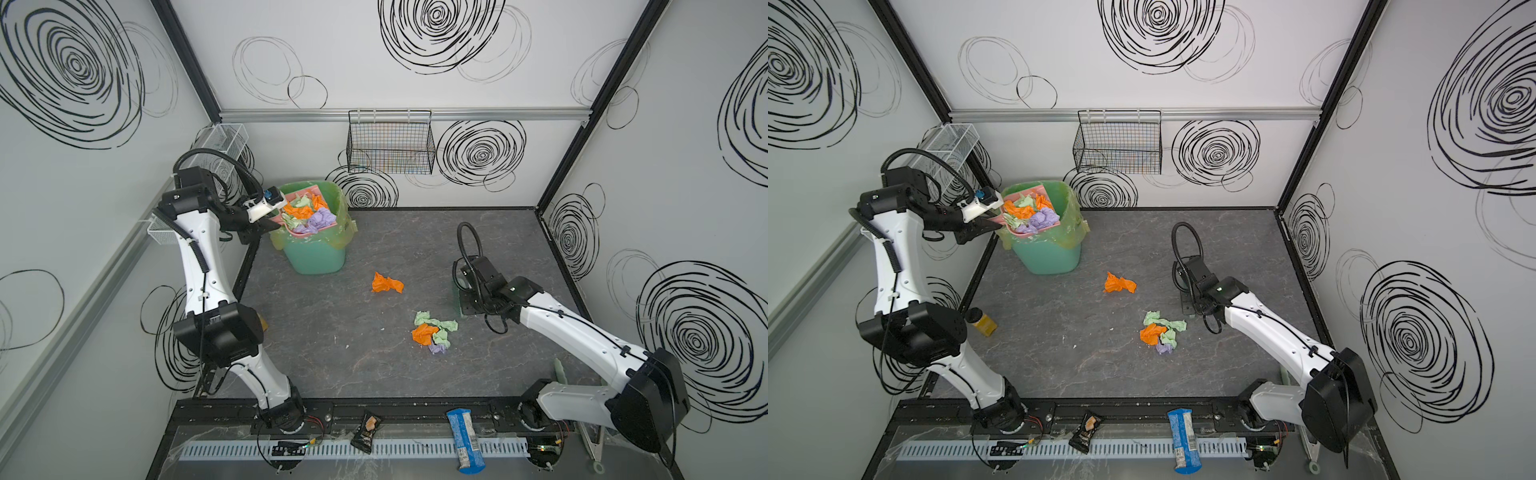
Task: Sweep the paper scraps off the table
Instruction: 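Tilt the pink dustpan over the green wastebasket with the left gripper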
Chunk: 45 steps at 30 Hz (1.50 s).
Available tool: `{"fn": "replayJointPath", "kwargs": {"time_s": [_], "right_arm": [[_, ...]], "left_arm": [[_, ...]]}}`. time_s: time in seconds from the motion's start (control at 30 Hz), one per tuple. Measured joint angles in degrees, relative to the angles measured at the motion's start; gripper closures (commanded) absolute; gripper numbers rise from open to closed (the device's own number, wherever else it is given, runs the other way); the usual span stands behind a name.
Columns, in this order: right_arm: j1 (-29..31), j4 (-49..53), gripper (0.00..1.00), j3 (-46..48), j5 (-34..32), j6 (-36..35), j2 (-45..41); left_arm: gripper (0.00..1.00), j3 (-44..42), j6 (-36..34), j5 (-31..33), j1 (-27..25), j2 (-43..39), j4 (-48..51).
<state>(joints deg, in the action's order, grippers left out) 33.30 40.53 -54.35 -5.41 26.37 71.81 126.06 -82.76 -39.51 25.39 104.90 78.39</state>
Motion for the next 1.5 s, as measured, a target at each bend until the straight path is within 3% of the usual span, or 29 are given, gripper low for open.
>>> {"fn": "replayJointPath", "kwargs": {"time_s": [0.23,0.53,0.87,1.1,1.27,1.5], "right_arm": [[0.0,0.0,1.0,0.0,0.1,0.0,0.0],[0.0,0.0,1.0,0.0,0.1,0.0,0.0],[0.0,0.0,1.0,0.0,0.0,0.0,0.0],[0.0,0.0,1.0,0.1,0.0,0.0,-0.1],[-0.1,0.0,1.0,0.3,0.0,0.0,-0.1],[-0.1,0.0,1.0,0.3,0.0,0.0,-0.1]], "left_arm": [[1.0,11.7,0.5,6.2,-0.5,6.3,-0.9],[1.0,11.9,0.0,17.7,-4.3,6.4,-7.3],[1.0,11.8,-6.7,33.7,-12.2,6.4,-12.3],[1.0,7.9,-13.2,45.4,-16.1,6.4,-16.8],[1.0,0.2,-18.0,52.8,-18.0,4.7,-22.2],[1.0,-3.8,-22.1,57.0,-19.0,0.8,-30.0]]}}
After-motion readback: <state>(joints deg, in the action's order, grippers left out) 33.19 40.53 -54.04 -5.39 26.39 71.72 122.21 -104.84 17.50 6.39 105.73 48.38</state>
